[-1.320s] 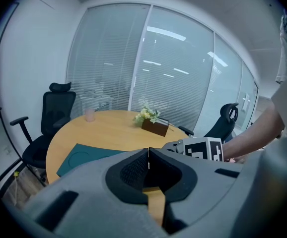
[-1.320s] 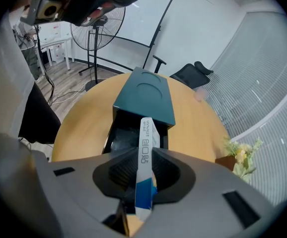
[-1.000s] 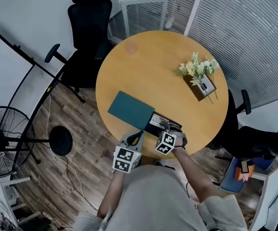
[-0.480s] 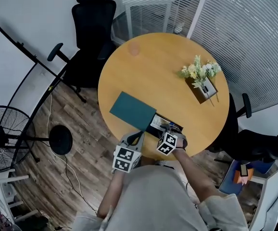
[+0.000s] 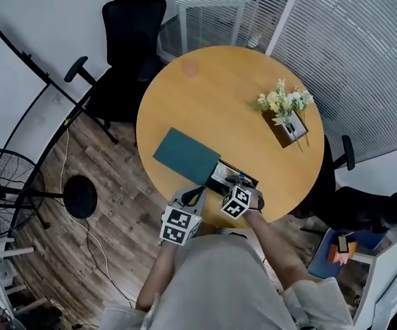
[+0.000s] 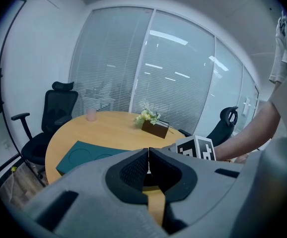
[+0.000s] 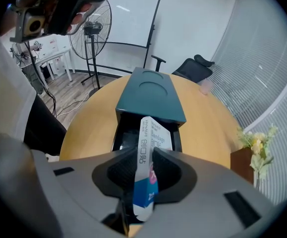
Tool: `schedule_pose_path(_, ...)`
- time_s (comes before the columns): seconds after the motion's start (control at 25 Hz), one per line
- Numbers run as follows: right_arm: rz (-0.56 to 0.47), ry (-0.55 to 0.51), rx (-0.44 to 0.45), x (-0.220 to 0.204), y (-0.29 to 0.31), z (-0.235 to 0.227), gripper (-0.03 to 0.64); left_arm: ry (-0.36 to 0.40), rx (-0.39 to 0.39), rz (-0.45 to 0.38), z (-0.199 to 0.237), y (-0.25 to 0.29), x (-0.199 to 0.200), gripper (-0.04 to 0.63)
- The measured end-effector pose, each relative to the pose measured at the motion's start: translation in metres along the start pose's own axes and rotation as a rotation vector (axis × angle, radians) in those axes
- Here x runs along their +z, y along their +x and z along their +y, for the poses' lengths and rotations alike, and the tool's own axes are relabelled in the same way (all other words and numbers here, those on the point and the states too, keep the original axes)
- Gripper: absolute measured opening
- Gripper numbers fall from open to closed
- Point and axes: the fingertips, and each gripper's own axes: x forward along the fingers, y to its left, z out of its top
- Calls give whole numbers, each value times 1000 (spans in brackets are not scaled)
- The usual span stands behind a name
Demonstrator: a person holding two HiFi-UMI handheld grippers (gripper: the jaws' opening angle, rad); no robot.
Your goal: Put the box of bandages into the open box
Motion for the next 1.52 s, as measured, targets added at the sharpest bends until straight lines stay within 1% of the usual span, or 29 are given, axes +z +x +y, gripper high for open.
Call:
schedule_pose_path(0.16,0,-4,-5,1,1,1,94,7,4,0,0,1,-1,11)
schedule_pose_path(0.32,-2,27,5,-4,2,4,97,18,6,5,-1,3,-2,11)
schedule_pose_path(0.56,10,40,12,-6,1,6,96,29,-1,10,-4,6,2,11)
schedule_pose_path(0.84,8,68,8,-10,-4,6,96,71,-4,27,-4,10,4,11)
schedule_pose_path(1.04,4,93,11,-12,-2,9,96,86,-5,44,-5,10,1,12)
schedule_pose_path(1.08,7,101,19,-13,-1,10,94,88,-6,46,-6,10,1,11)
schedule_pose_path(1.12,13,114,29,-16,1,12,58,91,-6,46,-6,10,1,11)
schedule_pose_path(1.28,35,139,42,-28,6,17,54,99,3,43,-4,10,-2,11)
schedule_pose_path(1.52,19,142,41,-25,5,15,49,102,-1,56,-7,9,-3,11)
